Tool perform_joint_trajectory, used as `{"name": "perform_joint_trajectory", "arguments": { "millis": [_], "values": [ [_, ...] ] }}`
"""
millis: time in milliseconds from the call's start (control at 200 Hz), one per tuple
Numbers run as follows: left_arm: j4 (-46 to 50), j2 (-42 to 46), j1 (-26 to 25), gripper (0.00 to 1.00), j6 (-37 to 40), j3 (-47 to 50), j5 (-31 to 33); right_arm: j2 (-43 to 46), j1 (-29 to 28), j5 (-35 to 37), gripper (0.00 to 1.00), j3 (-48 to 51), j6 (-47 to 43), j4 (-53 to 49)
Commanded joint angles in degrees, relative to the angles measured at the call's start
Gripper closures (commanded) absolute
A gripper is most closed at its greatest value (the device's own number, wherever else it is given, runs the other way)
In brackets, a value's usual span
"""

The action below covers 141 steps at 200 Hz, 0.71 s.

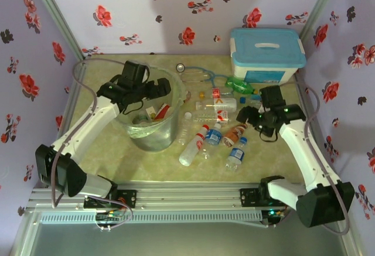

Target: Put the plastic bottles in the bin

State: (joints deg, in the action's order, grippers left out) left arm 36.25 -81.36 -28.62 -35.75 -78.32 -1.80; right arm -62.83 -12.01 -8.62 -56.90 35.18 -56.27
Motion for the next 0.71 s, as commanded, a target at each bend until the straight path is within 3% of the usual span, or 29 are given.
{"name": "perform_joint_trajectory", "arguments": {
  "millis": [0,185,400,700],
  "values": [
    [3.4,-0.1,-0.4,0.00,4.0,-3.1,2.3,1.2,-1.8,-3.1,0.15,5.7,5.6,-3.0],
    [3.0,2.4,-0.4,0.00,4.8,-3.1,2.6,0.4,-2.3,-7.0,0.22,12.4,8.1,4.7],
    [4.6,5.2,-0.4,0.00,6.0,-3.4,2.6,-3.1,-2.4,-7.0,0.31,14.8,5.8,6.5],
    [5.5,4.9,0.3,0.00,5.6,-5.3,2.6,-7.5,-2.4,-8.3,0.30,19.4,6.7,14.0]
  ]
}}
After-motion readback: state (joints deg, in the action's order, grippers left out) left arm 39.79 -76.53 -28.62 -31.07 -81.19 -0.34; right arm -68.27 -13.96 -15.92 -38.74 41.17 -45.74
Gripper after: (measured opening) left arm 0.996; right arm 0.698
